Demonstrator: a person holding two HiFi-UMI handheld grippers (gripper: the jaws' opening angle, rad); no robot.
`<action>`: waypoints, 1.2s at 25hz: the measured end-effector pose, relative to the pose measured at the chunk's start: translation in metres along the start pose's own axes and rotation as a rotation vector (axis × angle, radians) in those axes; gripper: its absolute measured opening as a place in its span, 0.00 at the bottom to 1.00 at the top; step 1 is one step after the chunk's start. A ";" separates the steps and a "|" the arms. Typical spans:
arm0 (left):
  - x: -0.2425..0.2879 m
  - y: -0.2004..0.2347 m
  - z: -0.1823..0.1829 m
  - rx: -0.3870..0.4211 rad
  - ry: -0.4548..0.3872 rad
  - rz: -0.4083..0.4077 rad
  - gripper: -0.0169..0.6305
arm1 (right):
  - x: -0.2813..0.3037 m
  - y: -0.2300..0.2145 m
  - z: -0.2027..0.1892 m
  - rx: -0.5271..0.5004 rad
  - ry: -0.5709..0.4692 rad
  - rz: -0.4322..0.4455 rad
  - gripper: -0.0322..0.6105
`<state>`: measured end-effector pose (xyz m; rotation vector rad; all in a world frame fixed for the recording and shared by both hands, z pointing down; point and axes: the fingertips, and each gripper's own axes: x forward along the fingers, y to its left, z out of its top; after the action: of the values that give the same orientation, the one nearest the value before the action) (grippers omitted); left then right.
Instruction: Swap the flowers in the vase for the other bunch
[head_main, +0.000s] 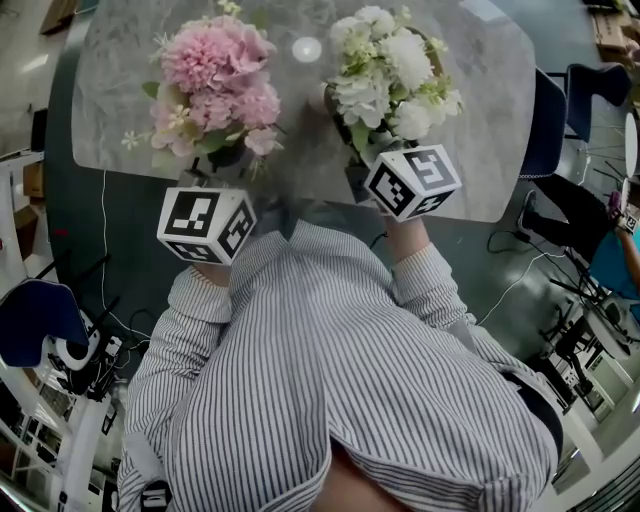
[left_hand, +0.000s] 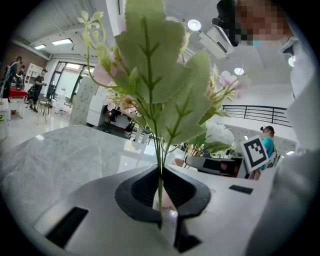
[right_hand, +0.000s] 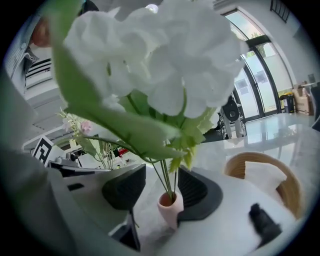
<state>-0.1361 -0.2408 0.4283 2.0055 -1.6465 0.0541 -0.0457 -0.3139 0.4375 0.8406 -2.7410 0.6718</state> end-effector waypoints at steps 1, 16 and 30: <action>-0.001 0.000 0.000 0.001 0.000 -0.001 0.08 | -0.001 0.001 -0.001 0.003 -0.001 -0.001 0.36; -0.034 -0.018 -0.001 0.042 -0.020 -0.045 0.08 | -0.045 0.016 -0.015 0.038 -0.029 -0.070 0.37; -0.082 -0.025 0.002 0.076 -0.061 -0.129 0.08 | -0.098 0.074 -0.012 0.017 -0.113 -0.082 0.36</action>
<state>-0.1346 -0.1659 0.3878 2.1868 -1.5689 0.0089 -0.0070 -0.2063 0.3902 1.0192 -2.7850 0.6509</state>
